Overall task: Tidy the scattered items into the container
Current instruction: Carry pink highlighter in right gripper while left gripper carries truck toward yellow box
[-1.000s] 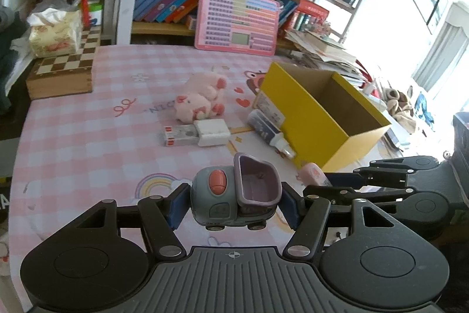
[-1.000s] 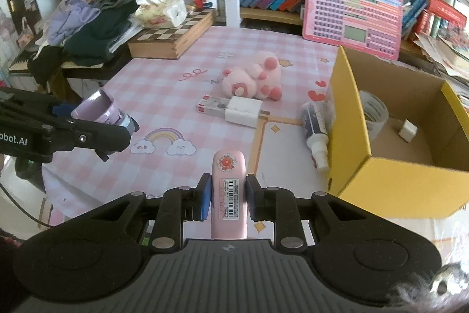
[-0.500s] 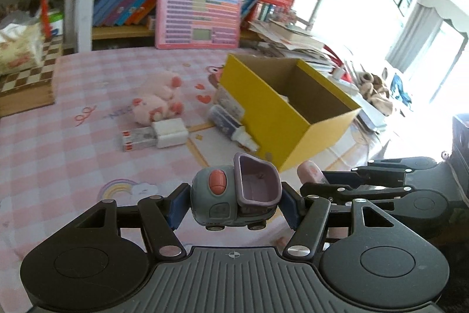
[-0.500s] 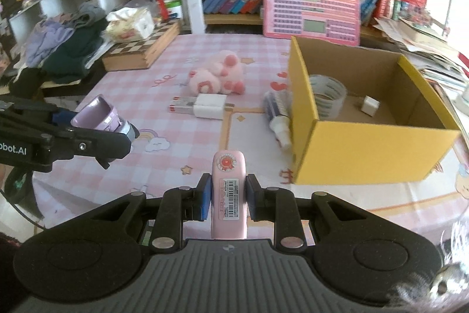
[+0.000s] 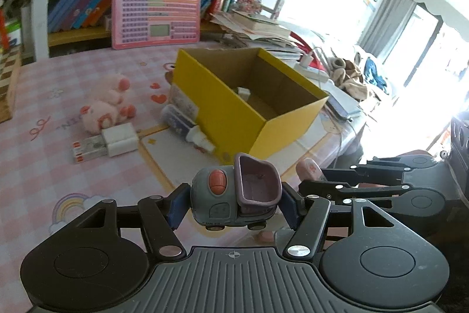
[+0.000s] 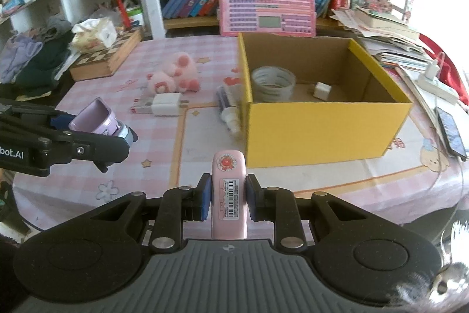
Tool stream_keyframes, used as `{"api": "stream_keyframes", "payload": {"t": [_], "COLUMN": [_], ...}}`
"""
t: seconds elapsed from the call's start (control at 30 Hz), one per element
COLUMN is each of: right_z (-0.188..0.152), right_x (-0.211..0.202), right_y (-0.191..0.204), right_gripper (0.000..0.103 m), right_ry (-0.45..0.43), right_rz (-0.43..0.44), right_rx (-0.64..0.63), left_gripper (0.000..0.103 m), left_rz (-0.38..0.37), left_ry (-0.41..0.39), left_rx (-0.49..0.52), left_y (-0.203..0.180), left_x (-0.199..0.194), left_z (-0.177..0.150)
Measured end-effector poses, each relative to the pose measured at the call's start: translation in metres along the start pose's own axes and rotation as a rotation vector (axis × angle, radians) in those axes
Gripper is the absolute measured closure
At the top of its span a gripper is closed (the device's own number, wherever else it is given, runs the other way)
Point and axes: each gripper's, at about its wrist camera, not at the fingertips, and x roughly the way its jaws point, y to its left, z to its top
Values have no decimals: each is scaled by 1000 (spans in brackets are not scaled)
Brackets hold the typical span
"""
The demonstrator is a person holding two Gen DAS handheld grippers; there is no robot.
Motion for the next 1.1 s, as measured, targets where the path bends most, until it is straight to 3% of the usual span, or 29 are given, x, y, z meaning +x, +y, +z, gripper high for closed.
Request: {"api": "stream_keyframes", "payload": {"t": [0.47,1.1], "right_z": [-4,4], "right_x": [-12,-8], "right_y": [-46,-112], "right_gripper": [80,80], "right_ry": [-2,12], "right_rz": [-63,-45], "right_rx": [51,40], "left_gripper": [39,39], "left_rz": [-52,-38], "left_ry": [21,23], "left_rx": [45,47], "left_y": [-37,-81], "left_x": [31,71], "left_z": [18,38]}}
